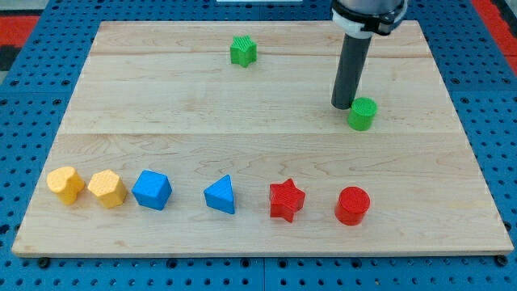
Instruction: Place the green circle at the bottom right side
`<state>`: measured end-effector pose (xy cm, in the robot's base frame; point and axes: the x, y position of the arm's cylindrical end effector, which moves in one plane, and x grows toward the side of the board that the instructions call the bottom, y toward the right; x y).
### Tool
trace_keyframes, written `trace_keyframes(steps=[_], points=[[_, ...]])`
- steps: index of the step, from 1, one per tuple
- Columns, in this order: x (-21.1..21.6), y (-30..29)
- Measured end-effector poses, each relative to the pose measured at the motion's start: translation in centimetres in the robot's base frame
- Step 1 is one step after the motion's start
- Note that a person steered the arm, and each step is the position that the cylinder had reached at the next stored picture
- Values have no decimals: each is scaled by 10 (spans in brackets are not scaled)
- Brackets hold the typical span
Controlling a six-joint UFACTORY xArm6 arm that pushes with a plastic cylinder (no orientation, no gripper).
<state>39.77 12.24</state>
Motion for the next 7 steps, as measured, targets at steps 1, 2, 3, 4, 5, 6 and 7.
trace_keyframes(steps=[1, 2, 3, 4, 5, 6, 7], points=[[16, 2], [20, 12], [13, 38], [13, 58], [15, 68], [28, 68], [42, 68]])
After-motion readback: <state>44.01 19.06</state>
